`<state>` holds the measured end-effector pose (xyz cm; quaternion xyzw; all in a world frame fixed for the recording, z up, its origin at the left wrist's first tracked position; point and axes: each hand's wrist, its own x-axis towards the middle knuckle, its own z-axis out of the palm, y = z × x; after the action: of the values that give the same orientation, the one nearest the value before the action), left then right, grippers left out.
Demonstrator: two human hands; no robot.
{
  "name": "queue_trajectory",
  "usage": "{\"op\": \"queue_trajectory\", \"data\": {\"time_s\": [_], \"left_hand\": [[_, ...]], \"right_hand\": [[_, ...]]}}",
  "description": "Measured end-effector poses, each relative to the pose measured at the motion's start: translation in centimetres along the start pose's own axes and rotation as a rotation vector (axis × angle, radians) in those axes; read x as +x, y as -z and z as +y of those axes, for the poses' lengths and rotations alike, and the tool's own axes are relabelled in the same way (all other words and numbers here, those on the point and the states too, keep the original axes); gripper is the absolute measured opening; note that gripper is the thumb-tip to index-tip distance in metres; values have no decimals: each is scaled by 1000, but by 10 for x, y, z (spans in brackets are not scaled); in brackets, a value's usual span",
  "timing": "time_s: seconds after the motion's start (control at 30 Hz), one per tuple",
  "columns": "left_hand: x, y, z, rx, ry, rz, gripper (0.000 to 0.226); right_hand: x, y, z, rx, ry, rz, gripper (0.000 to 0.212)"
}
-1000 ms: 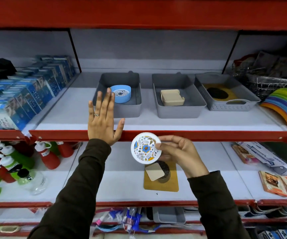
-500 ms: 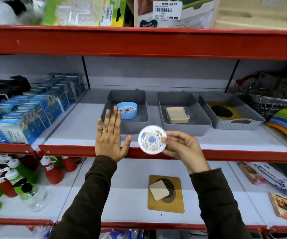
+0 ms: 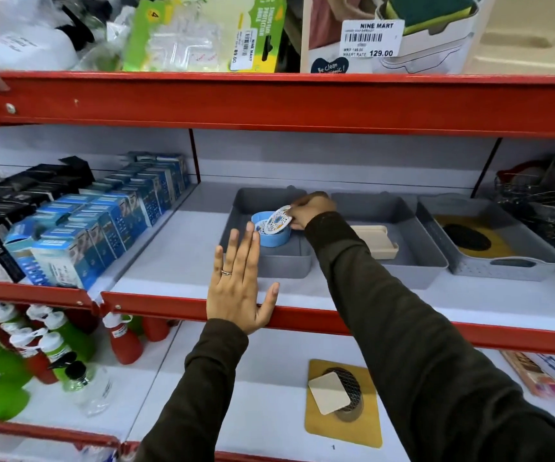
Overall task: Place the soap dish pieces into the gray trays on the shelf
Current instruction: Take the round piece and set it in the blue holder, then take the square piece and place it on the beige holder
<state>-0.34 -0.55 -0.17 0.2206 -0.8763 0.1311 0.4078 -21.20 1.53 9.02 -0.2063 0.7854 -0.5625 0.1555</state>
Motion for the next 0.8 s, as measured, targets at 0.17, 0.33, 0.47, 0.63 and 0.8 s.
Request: {"op": "queue_trajectory", "data": {"time_s": [0.17,0.33,0.47,0.63,0.8], "left_hand": [[-1,0,0,16,-4,-21,84],[-2,0,1,25,-16,-23,84],[-2,0,2,56,-18,-30,84],[-2,1,3,52,-9,-28,83],[-1,1,3,54,-1,-4,83]], "right_hand": [[3,8,5,-173,63,-4,28],[-62,39,10,217,165,25,21],[-155,64,39,253,381,52,23],[-239,65,121,190,298,-23,21],[-226,55,230,-28,78,-14,13]]}}
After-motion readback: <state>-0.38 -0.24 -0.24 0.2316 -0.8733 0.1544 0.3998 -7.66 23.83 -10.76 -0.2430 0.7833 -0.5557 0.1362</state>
